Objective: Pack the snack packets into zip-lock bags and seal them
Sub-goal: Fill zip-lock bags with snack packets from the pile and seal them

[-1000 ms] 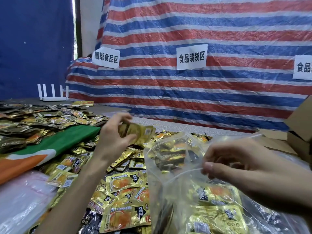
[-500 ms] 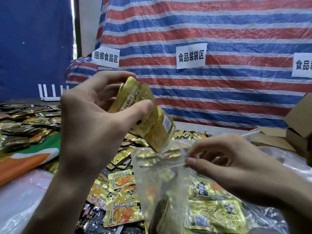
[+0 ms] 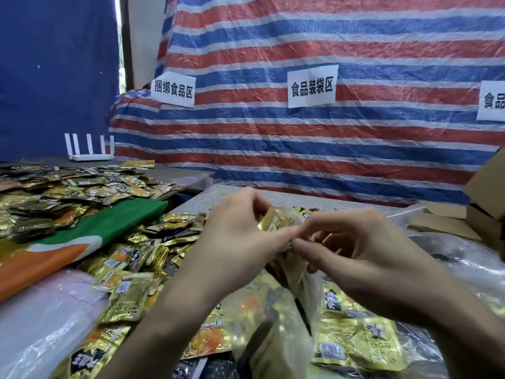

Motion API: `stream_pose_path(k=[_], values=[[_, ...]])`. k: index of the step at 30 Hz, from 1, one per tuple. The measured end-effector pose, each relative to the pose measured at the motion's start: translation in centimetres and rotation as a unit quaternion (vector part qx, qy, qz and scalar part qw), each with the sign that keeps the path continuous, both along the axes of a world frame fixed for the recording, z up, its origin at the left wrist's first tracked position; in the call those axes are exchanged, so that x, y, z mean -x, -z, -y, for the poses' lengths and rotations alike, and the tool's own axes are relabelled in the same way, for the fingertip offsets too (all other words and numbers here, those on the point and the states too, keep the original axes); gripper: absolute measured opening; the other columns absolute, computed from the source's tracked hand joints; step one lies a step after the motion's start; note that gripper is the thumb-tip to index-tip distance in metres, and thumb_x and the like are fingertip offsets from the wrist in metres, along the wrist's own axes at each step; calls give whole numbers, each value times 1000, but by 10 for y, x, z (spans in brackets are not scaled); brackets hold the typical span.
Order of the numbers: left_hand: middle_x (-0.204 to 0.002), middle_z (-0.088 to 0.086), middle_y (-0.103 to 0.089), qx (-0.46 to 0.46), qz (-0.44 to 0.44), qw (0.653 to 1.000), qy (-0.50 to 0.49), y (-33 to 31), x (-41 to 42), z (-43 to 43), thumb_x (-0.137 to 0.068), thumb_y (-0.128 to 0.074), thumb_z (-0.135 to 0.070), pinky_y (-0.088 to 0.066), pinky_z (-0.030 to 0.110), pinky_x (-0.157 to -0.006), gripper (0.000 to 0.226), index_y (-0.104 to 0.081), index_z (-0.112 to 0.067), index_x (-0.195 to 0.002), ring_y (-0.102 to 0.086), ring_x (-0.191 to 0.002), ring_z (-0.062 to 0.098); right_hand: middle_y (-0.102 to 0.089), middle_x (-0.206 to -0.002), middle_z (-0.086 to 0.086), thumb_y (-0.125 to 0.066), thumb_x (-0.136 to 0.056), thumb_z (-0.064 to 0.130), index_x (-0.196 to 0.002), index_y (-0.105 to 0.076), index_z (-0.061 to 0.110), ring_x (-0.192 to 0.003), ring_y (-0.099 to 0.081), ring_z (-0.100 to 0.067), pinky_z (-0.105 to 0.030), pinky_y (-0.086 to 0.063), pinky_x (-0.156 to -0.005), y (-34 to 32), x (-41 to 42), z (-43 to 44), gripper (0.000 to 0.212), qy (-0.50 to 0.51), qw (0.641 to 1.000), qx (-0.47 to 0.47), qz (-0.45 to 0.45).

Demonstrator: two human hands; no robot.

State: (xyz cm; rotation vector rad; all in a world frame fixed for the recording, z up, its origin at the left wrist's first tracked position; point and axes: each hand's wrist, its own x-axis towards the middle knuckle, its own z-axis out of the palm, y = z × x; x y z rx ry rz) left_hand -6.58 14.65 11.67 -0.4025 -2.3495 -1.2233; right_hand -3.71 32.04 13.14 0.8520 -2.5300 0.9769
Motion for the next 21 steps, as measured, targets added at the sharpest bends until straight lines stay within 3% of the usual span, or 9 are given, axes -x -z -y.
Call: stream_pose_path(k=[2,4,6,8,11,13,16,18,21], values=[[-77,-7,-67,21,33,999,37,4,9,-6,-81,-59,-63,-54,33,-70,42,-64,-21,-87,-64,-72,8,-70,-74,-4,-61,-85,42,-87,-73,30,-67,-67,-22,-48,-54,-67,2,4,-1,17,20,1000,4,-6],[-81,-1,-71,53,81,987,127,3,12,-2,-86,-33,-75,-56,37,-76,67,-68,-19,-89,-68,-78,16,-69,-72,-5,-61,-84,45,-87,-72,32,-65,-65,-24,-50,-54,-66,4,6,-5,17,39,999,12,-8],[-86,-11,-73,153,86,964,198,0,10,11,-84,-16,-84,-54,27,-74,71,-70,-39,-87,-67,-79,2,-67,-69,-5,-60,-84,48,-84,-72,32,-60,-61,-20,-49,-53,-61,3,6,-9,19,64,998,6,-14],[-86,-11,-71,239,70,942,224,-3,10,28,-86,-35,-80,-51,26,-72,55,-71,-38,-85,-64,-78,4,-67,-67,-2,-60,-83,49,-81,-71,32,-57,-61,-15,-44,-53,-58,1,5,-14,20,75,997,9,-9],[-81,-15,-68,235,16,947,219,-8,14,49,-81,-64,-59,-47,20,-71,34,-73,-26,-79,-61,-78,2,-65,-68,-5,-60,-80,51,-80,-72,32,-59,-61,-18,-44,-55,-60,-4,1,-19,22,55,998,17,4],[-94,-16,-67,204,-9,956,211,-10,18,57,-74,-67,-56,-48,26,-84,28,-73,-29,-76,-61,-96,2,-61,-66,-5,-63,-79,52,-76,-73,29,-58,-58,-14,-28,-51,-56,-7,-4,-20,25,31,999,4,-10],[-120,-26,-56,186,-36,960,208,-11,21,64,-72,-68,-57,-37,22,-101,23,-72,-35,-77,-45,-126,-3,-59,-70,10,-70,-76,59,-65,-75,30,-69,-57,-2,-7,-41,-62,-9,-11,-21,32,25,998,-4,-61],[-121,-29,-52,177,-38,962,203,-9,23,67,-69,-69,-59,-36,20,-101,21,-73,-40,-78,-43,-127,-6,-57,-83,14,-69,-68,69,-62,-73,32,-85,-57,-4,-9,-42,-69,-8,-11,-19,38,31,996,-10,-78],[-110,-29,-53,192,-8,963,190,-8,27,70,-66,-72,-57,-47,13,-88,20,-74,-40,-77,-56,-110,-3,-59,-104,22,-73,-70,67,-68,-72,31,-107,-54,5,-9,-41,-84,-2,1,-15,36,26,997,-68,-31]])
